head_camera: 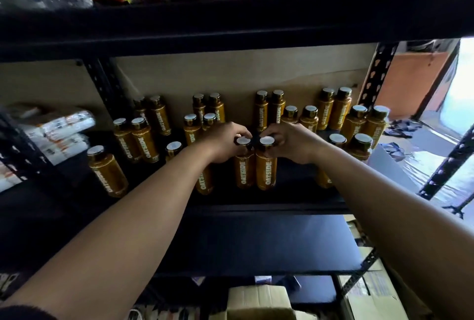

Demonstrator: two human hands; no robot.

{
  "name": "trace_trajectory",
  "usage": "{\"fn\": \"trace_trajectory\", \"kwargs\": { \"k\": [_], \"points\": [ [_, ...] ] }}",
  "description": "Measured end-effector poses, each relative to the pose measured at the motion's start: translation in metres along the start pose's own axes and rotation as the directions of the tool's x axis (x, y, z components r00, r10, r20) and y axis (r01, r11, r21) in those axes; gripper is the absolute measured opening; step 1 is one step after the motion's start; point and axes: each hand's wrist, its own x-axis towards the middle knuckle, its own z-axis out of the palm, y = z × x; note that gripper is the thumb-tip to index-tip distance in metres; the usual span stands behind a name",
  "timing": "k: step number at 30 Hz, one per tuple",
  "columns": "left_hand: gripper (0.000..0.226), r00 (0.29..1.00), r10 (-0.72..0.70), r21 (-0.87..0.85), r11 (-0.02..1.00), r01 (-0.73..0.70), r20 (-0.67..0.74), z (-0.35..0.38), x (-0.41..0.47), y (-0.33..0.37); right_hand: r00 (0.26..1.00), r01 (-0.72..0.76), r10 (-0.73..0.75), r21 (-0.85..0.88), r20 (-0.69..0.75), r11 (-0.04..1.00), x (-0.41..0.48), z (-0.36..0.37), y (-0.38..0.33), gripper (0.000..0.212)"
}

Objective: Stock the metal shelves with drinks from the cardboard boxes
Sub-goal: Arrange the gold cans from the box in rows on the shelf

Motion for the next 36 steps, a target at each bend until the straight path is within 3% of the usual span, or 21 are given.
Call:
{"fn": "trace_trajectory", "kwargs": {
  "k": [17, 36],
  "points": [
    [0.032, 0.995, 0.100, -0.043, 0.994, -0.100, 0.005, 0.008, 0.012, -0.014, 0.995, -0.065, 0.070, 0.071, -0.067, 0.995, -0.003, 0.011, 0.002, 0.052],
    [0.032, 1.000, 0.000, -0.101, 0.995, -0.003, -0.023, 0.021, 0.001, 0.009, 1.000, -0.002, 0.003, 0.032, -0.025, 0.999, -0.016, -0.004, 0.013, 0.050]
  ]
}}
